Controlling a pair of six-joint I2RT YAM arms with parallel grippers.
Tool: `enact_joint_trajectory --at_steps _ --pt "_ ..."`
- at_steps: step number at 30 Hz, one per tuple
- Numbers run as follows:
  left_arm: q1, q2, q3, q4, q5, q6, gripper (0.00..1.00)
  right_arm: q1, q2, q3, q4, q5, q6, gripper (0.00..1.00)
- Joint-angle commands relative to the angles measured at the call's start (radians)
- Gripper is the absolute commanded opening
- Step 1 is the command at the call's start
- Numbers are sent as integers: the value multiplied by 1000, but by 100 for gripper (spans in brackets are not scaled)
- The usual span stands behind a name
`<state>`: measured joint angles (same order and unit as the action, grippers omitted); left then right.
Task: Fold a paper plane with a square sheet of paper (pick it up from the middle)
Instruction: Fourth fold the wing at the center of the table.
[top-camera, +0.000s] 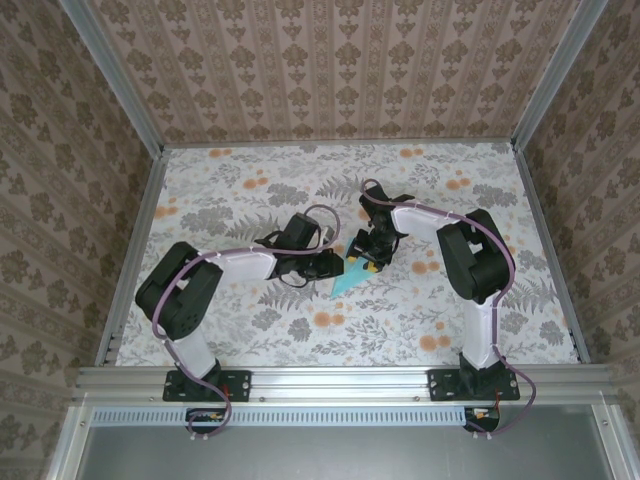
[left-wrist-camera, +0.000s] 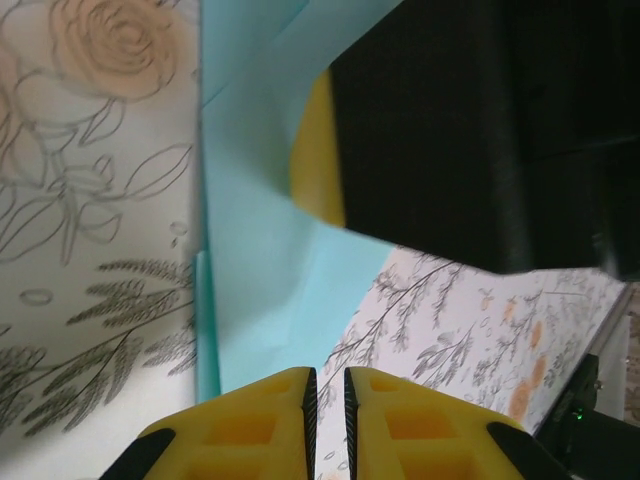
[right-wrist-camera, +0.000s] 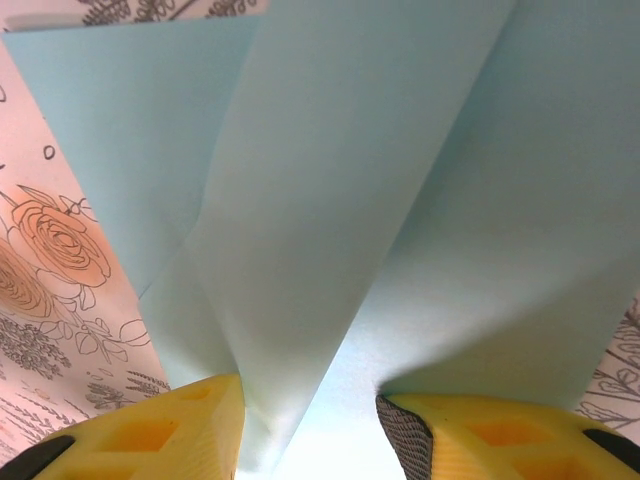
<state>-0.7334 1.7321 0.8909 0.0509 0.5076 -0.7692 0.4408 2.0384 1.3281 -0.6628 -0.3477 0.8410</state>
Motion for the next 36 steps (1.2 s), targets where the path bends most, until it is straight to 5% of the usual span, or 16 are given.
enact_joint_trajectory --at_steps 1,36 --pt "-3 6 6 41 28 -22 17 9 249 -122 -38 273 12 49" --pt "-8 155 79 -129 -53 5 12 15 235 -137 -28 249 15 49"
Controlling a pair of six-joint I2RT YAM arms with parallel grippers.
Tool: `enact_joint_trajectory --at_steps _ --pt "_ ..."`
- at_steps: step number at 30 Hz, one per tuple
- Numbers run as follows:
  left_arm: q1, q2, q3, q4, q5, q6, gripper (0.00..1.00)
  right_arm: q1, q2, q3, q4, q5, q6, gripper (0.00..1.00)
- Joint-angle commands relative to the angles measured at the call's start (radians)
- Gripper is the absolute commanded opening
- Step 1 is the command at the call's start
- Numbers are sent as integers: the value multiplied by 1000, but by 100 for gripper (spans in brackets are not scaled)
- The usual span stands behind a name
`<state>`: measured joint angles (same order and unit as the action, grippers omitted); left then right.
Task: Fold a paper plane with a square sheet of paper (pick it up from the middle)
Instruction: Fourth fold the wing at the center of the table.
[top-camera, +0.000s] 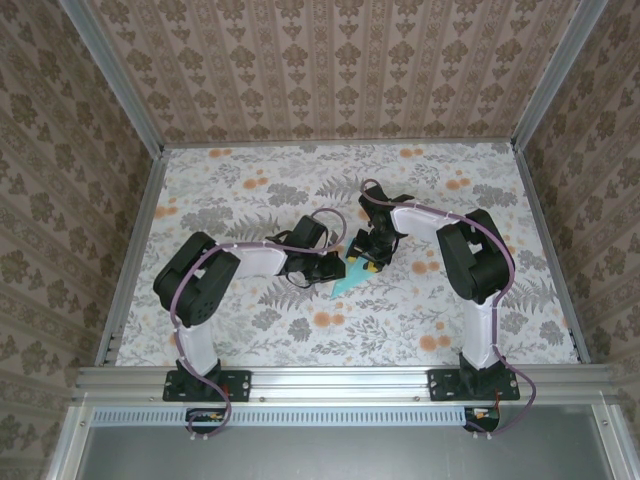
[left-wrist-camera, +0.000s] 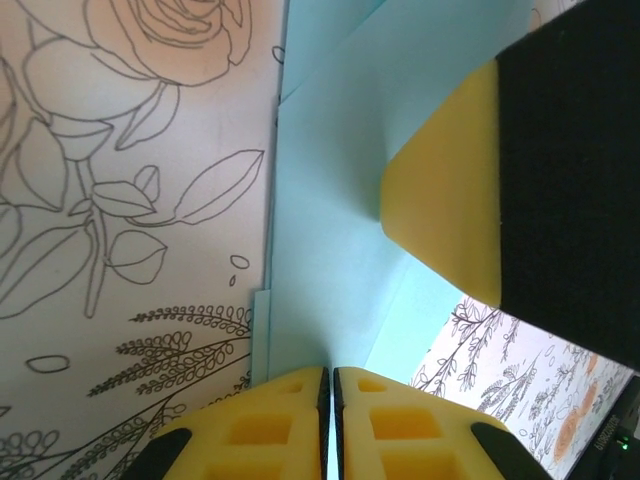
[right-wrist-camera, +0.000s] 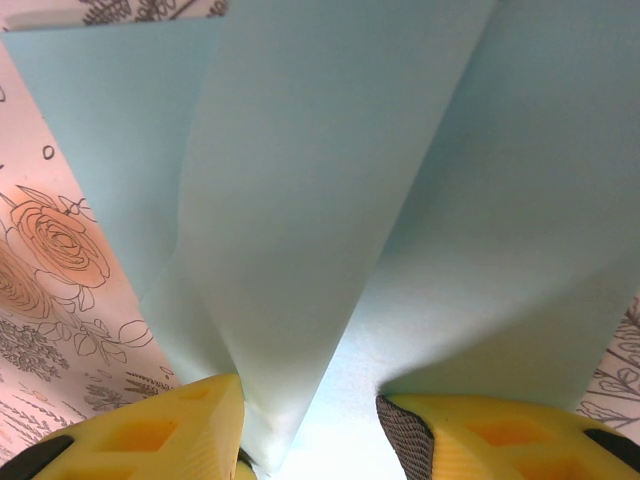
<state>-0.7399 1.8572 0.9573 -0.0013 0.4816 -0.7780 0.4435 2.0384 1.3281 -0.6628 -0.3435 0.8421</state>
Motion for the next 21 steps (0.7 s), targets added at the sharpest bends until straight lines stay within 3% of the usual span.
enact_joint_trajectory --at_steps 1,15,21 --pt "-1 31 12 -85 -30 12 11 12 227 -138 -27 237 15 49" --pt "2 51 -18 -151 -53 12 0 -8 -124 -54 -60 117 -85 53" --pt "3 57 -17 -153 -52 14 0 -44 -254 -155 99 7 -181 53"
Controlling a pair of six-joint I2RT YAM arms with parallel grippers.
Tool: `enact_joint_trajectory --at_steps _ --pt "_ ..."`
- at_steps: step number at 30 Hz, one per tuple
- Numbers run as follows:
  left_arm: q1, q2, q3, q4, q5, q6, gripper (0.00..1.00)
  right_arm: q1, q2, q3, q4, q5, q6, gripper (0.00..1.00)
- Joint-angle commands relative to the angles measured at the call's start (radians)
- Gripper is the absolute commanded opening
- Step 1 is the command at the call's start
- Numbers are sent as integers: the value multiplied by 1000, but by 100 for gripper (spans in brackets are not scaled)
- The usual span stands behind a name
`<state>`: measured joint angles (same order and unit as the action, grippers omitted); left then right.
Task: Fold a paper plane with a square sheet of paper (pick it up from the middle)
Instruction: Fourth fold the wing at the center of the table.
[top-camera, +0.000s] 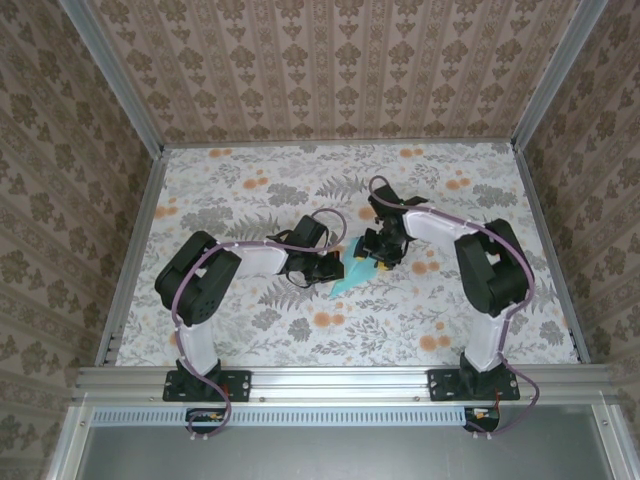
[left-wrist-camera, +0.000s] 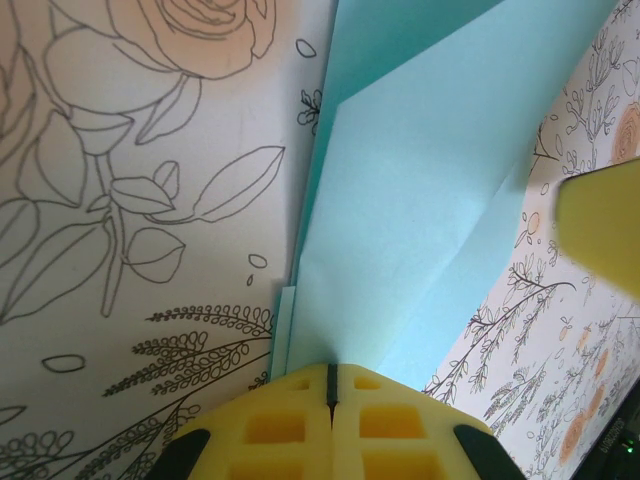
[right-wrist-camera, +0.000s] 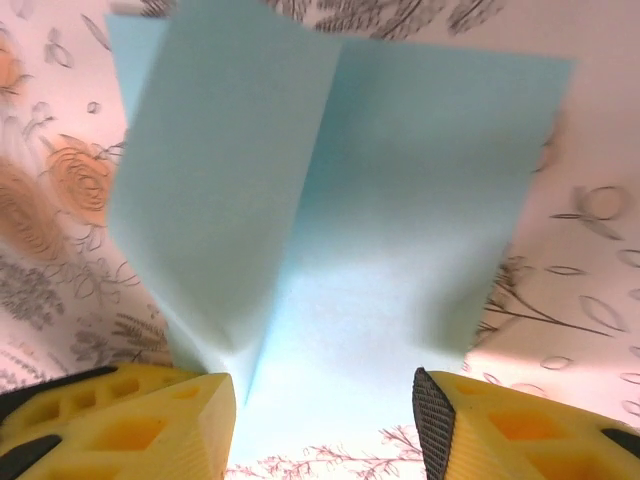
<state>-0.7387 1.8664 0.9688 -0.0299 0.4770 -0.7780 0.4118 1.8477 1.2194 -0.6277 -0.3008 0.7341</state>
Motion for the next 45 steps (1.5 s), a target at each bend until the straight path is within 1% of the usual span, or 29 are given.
enact_joint_trajectory --at_steps 1,2,5,7,9,12,19,25,29,36,41,43,45 --pt "2 49 -29 -125 -49 13 0 -13 -76 -67 86 -62 -86 52" --pt "4 49 -30 -128 -50 13 0 -12 -85 -87 135 -78 -91 50" --pt "2 51 -28 -133 -56 11 0 -13 -99 -159 262 -159 -93 40" --pt "2 53 -29 -133 -58 6 0 -9 -98 -197 345 -214 -92 31" --pt "2 54 -30 -133 -57 4 0 -6 -92 -221 410 -256 -91 24" --pt "2 54 -27 -136 -57 2 0 6 -75 -227 456 -285 -97 17" --pt "2 51 -25 -146 -54 5 0 32 -12 -197 455 -293 -120 13" --pt "3 49 -23 -160 -63 -1 0 39 50 -168 417 -259 -147 11" --pt "3 45 -31 -170 -67 4 0 10 67 -169 405 -222 -175 10" --pt "4 41 -52 -170 -67 3 0 -80 106 -145 384 -149 -212 9" --pt "3 42 -55 -170 -65 6 0 -107 102 -98 364 -112 -229 9" --pt "3 42 -54 -169 -63 8 0 -109 96 -79 354 -113 -237 9" --pt "3 42 -52 -171 -63 9 0 -107 65 -85 373 -143 -234 9"
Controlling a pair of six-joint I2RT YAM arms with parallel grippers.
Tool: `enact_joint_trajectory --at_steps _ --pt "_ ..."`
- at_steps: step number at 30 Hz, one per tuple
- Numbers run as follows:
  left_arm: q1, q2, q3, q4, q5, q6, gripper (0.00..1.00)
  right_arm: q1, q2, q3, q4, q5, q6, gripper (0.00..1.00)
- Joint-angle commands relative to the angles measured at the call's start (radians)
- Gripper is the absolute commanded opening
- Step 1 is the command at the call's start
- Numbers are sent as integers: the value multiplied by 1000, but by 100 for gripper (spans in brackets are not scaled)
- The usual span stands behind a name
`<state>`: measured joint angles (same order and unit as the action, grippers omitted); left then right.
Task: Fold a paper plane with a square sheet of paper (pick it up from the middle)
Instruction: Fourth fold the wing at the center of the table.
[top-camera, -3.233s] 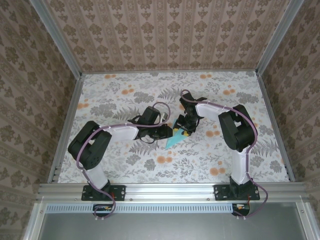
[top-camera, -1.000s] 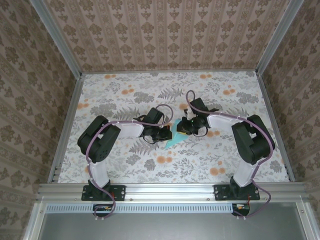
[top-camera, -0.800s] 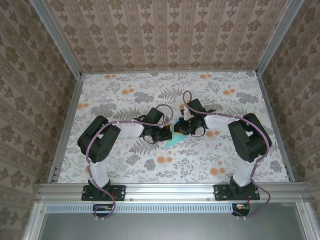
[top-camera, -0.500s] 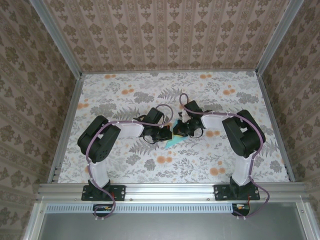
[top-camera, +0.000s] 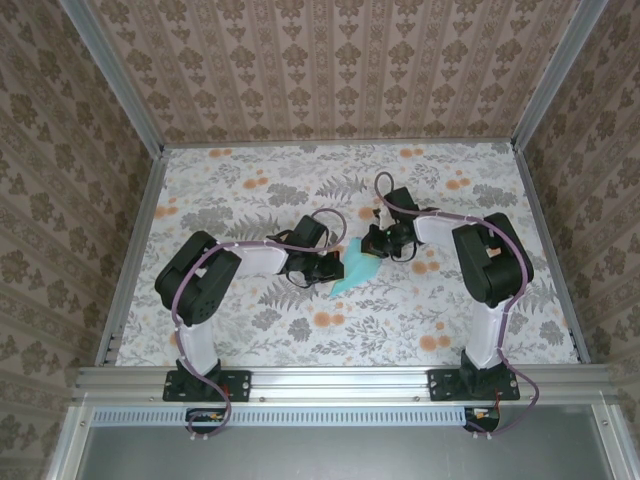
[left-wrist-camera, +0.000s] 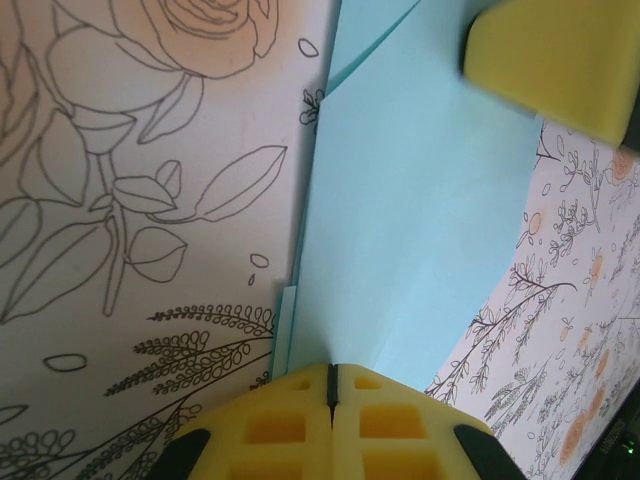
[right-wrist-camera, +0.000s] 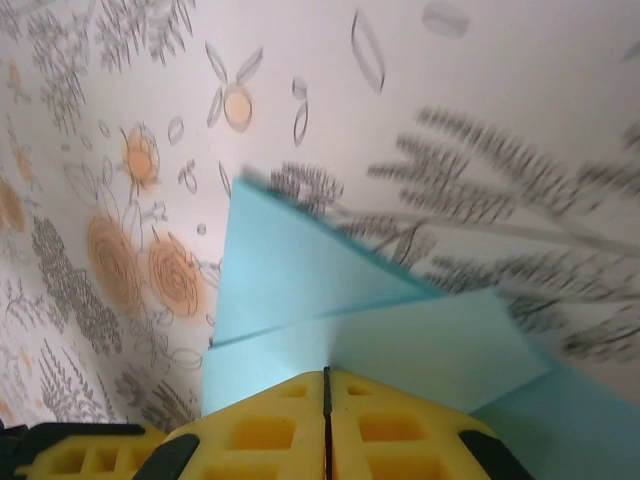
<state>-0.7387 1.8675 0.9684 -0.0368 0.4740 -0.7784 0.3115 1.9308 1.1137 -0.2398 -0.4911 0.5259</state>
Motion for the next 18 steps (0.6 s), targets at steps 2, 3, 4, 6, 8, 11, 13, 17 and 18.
enact_joint_trajectory --at_steps 2,3,4,6,8,11,13,17,18 --pt "3 38 -51 -164 -61 10 0 -1 -57 -7 17 9 -18 10" --pt "4 39 -50 -164 -61 9 0 4 -76 -23 31 -12 -14 10" --pt "3 39 -50 -164 -61 10 0 13 -87 -36 40 -28 -11 10" --pt "3 39 -48 -163 -64 10 0 38 -102 -66 52 -38 1 10" --pt "4 41 -46 -168 -66 11 0 64 -103 -95 67 -47 17 10" --pt "4 42 -46 -168 -68 11 0 98 -83 -127 105 -68 42 10" --pt "4 42 -45 -170 -67 12 0 118 -59 -126 109 -72 40 10" --pt "5 41 -50 -170 -69 13 0 115 -23 -117 105 -55 40 9" --pt "6 41 -53 -169 -69 13 0 106 -20 -117 104 -43 43 9"
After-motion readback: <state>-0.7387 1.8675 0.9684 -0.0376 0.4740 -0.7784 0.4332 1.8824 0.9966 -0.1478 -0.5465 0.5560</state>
